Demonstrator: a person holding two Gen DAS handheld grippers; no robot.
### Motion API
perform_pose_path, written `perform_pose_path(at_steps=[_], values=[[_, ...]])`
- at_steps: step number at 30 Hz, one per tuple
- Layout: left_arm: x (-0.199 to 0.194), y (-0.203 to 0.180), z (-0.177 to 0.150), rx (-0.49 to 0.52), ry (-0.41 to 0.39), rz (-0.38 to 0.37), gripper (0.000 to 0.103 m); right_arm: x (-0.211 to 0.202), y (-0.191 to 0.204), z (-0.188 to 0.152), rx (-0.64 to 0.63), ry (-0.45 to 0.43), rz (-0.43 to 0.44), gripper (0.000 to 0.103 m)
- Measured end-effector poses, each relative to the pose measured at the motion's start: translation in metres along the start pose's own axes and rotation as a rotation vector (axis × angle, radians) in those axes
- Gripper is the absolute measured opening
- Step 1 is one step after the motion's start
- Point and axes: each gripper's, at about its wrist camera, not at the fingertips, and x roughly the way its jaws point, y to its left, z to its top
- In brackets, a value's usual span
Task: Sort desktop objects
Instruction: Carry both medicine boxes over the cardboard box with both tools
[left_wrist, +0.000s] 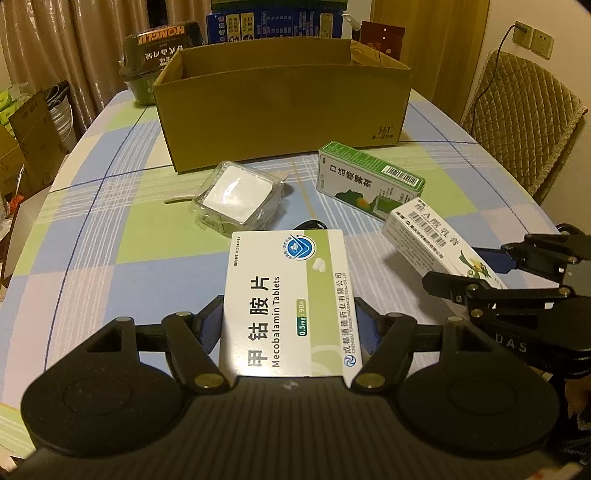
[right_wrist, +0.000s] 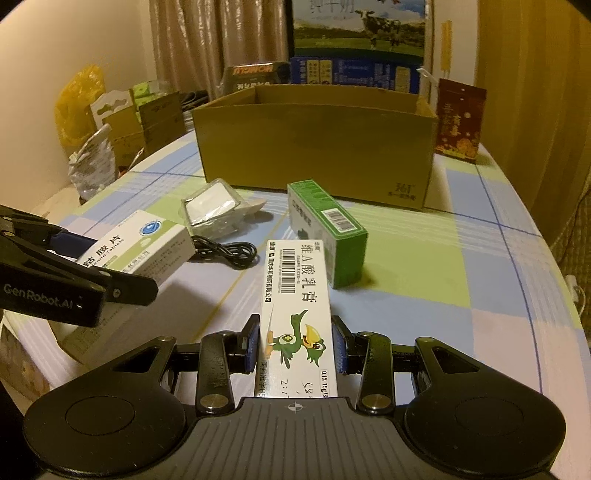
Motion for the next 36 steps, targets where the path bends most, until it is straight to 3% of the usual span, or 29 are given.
perform_pose_path(at_steps=[12,27,36], values=[[-0.014,-0.010,0.007,0.006,-0.023,-0.006,0.067,-0.029,-0.012,0.011,0.070,-0.022,-0.042,0.035],[-0.054,-0.004,0.063,-0.017,-0.097,-0.024,0.067,-0.072,-0.027,0.078,0.103,-0.056,-0.084,0.035],[-0.058,0.005,0.087,-0.015,-0.104,-0.001,0.067,-0.073,-0.028,0.111,0.098,-0.075,-0.075,0.035]])
